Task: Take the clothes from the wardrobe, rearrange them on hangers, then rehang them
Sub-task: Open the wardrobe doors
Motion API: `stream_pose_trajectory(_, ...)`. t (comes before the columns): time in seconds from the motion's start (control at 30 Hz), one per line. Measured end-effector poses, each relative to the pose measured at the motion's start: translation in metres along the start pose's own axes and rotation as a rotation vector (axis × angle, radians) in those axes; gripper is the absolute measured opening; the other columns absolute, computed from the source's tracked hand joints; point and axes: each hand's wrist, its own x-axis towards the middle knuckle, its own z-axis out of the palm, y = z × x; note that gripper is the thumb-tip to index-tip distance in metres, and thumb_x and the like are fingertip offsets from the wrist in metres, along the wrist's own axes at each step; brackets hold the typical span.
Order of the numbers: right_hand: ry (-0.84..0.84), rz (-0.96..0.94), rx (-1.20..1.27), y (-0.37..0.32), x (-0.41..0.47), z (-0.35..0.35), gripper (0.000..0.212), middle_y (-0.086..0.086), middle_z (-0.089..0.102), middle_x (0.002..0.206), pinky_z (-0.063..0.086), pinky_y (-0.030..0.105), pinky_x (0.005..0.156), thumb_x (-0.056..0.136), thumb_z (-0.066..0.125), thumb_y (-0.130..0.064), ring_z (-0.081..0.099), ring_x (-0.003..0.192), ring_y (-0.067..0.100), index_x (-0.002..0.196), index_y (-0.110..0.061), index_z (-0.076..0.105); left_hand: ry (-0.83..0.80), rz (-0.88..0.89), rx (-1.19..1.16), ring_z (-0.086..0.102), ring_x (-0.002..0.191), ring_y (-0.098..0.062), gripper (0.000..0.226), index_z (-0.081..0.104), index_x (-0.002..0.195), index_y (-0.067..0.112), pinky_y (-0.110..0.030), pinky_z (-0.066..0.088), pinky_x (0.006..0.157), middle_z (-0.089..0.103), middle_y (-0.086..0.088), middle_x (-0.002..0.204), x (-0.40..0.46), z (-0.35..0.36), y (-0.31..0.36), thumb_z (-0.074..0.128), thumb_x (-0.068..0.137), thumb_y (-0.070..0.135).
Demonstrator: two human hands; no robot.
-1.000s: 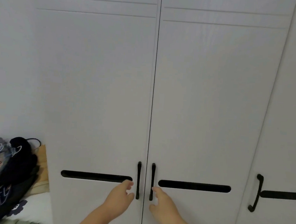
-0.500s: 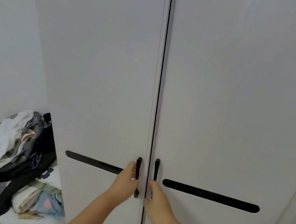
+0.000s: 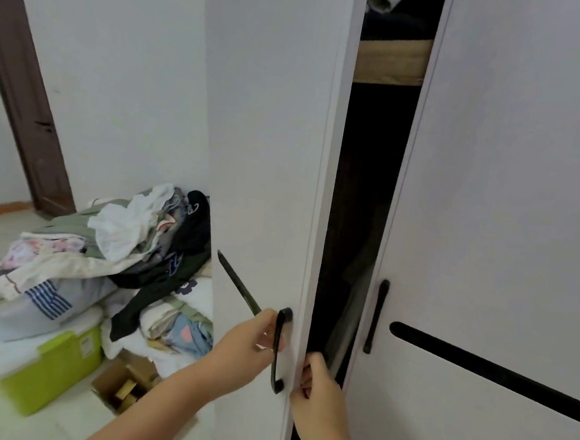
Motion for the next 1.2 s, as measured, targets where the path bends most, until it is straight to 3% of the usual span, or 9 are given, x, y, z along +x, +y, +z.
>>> stream_pose_trajectory(0.13, -0.020, -0.012, -0.022, -0.021, -0.024, 0.035, 0.031, -0.013, 0.058, 0.101, 0.049, 0.026, 0.091, 0.084, 0.057, -0.011, 0.057, 0.096, 0.005, 0.102, -0.034, 0.045, 0.004, -0.010, -0.033, 0.062, 0.097, -0.008, 0.027, 0.053, 0.106, 0.008, -0.018, 0.047, 0.085, 0.063, -0.003, 0.103, -0.035, -0.029, -0.015, 0.042, 0.084, -0.003)
stream_pose_trajectory(0.27, -0.025, -0.041, -0.033, -0.046, -0.044, 0.074, 0.024, -0.015, 0.061, 0.105, 0.049, 0.026, 0.092, 0.085, 0.058, -0.018, 0.059, 0.100, 0.006, 0.099, -0.033, 0.047, -0.010, -0.046, -0.059, 0.061, 0.098, -0.005, 0.028, 0.054, 0.109, 0.015, -0.033, 0.050, 0.089, 0.061, 0.002, 0.102, -0.069, -0.064, -0.039, 0.048, 0.084, 0.004)
stream_pose_trajectory(0.53, -0.119, -0.057, -0.005, -0.106, -0.069, 0.151, 0.035, -0.010, 0.055, 0.126, 0.041, 0.025, 0.103, 0.090, 0.056, -0.014, 0.052, 0.118, 0.009, 0.121, -0.029, 0.046, 0.073, -0.076, -0.106, 0.058, 0.111, -0.004, 0.036, 0.051, 0.117, 0.035, -0.033, 0.052, 0.091, 0.061, 0.009, 0.113, -0.123, -0.132, -0.083, 0.063, 0.086, 0.020)
stream_pose_trajectory(0.7, -0.167, -0.076, 0.046, -0.136, -0.072, 0.204, 0.042, -0.023, 0.041, 0.115, 0.035, 0.023, 0.105, 0.093, 0.054, -0.019, 0.044, 0.116, 0.002, 0.129, -0.033, 0.038, 0.149, -0.100, -0.068, 0.057, 0.111, -0.007, 0.053, 0.044, 0.130, 0.032, -0.034, 0.051, 0.093, 0.057, 0.012, 0.121, -0.138, -0.171, -0.108, 0.067, 0.084, 0.020)
stream_pose_trajectory(0.83, -0.193, -0.125, 0.116, -0.150, -0.067, 0.247, 0.049, -0.042, 0.035, 0.097, 0.035, 0.018, 0.101, 0.092, 0.056, -0.017, 0.039, 0.101, -0.009, 0.108, -0.054, 0.029, 0.191, -0.112, -0.026, 0.056, 0.111, -0.011, 0.057, 0.041, 0.135, 0.025, -0.030, 0.050, 0.093, 0.057, 0.010, 0.120, -0.140, -0.199, -0.129, 0.067, 0.084, 0.018)
stream_pose_trajectory(0.93, -0.164, -0.142, 0.122, -0.157, -0.059, 0.276, 0.054, -0.047, 0.031, 0.099, 0.036, 0.013, 0.095, 0.091, 0.056, -0.015, 0.041, 0.104, -0.008, 0.107, -0.056, 0.026, 0.203, -0.129, -0.026, 0.057, 0.111, -0.015, 0.054, 0.041, 0.135, 0.022, -0.038, 0.048, 0.097, 0.056, 0.003, 0.125, -0.137, -0.217, -0.143, 0.063, 0.087, 0.015)
stream_pose_trajectory(1.2, -0.207, -0.163, 0.080, -0.178, -0.045, 0.316, 0.068, -0.018, 0.025, 0.143, 0.037, 0.020, 0.103, 0.088, 0.059, -0.013, 0.037, 0.131, 0.007, 0.141, -0.035, 0.023, 0.191, -0.119, -0.051, 0.057, 0.115, -0.015, 0.048, 0.042, 0.135, 0.025, -0.033, 0.048, 0.098, 0.057, 0.007, 0.126, -0.131, -0.252, -0.176, 0.057, 0.090, 0.015)
